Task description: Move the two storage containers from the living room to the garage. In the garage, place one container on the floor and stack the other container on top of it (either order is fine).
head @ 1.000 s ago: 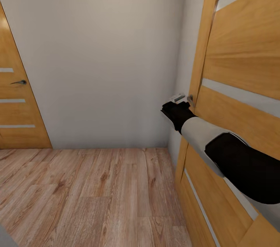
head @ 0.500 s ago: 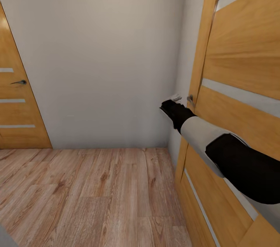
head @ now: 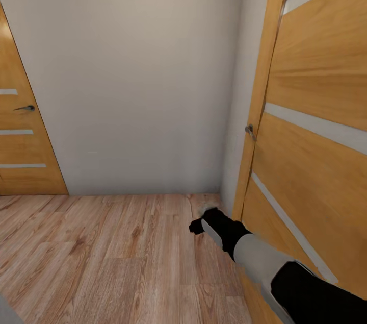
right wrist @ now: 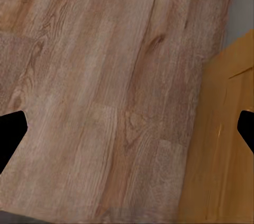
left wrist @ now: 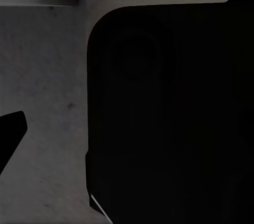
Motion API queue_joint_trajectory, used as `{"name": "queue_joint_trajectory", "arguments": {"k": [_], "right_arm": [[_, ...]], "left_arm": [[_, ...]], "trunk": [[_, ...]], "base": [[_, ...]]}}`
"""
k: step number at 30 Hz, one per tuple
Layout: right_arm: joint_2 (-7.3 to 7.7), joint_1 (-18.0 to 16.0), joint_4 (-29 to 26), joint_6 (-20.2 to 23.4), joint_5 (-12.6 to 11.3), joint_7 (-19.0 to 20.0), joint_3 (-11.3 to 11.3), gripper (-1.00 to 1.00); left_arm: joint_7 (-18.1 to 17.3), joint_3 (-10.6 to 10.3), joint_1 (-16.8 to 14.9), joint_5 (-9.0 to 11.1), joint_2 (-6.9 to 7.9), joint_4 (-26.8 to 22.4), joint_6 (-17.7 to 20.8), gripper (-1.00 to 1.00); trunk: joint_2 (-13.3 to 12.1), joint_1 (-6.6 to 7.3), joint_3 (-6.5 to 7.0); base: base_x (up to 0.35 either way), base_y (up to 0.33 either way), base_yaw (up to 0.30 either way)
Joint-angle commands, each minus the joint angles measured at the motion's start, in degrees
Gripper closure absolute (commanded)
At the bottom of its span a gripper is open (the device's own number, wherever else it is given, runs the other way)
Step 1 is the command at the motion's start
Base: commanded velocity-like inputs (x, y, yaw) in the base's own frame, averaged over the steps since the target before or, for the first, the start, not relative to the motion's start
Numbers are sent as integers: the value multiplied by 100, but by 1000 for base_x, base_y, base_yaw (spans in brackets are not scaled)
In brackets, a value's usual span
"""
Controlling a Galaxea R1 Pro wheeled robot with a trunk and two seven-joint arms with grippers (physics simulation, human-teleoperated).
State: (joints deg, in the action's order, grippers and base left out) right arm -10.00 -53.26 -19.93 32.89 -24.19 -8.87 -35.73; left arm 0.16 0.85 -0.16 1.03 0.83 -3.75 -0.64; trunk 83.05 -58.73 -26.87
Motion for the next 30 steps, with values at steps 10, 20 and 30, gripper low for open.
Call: {"name": "queue_joint_trajectory", "arguments": {"k": [10,20,30], "right_arm": [[0,455,60,-279,-38,236,-56,-100],[0,1150,95,-338,85,374,-71,-100],[0,2075,1662,-1870,806,405,-74,-100]], "left_arm": [[2,3,-1,11,5,-3,-7,-100],[2,11,-1,11,5,-3,-7,-100],[2,8,-1,11,5,3,-7,-100]], "trunk": [[3,0,-6],[3,0,-6],[3,0,-6]], "base": [[0,0,0],[0,0,0],[0,0,0]]}}
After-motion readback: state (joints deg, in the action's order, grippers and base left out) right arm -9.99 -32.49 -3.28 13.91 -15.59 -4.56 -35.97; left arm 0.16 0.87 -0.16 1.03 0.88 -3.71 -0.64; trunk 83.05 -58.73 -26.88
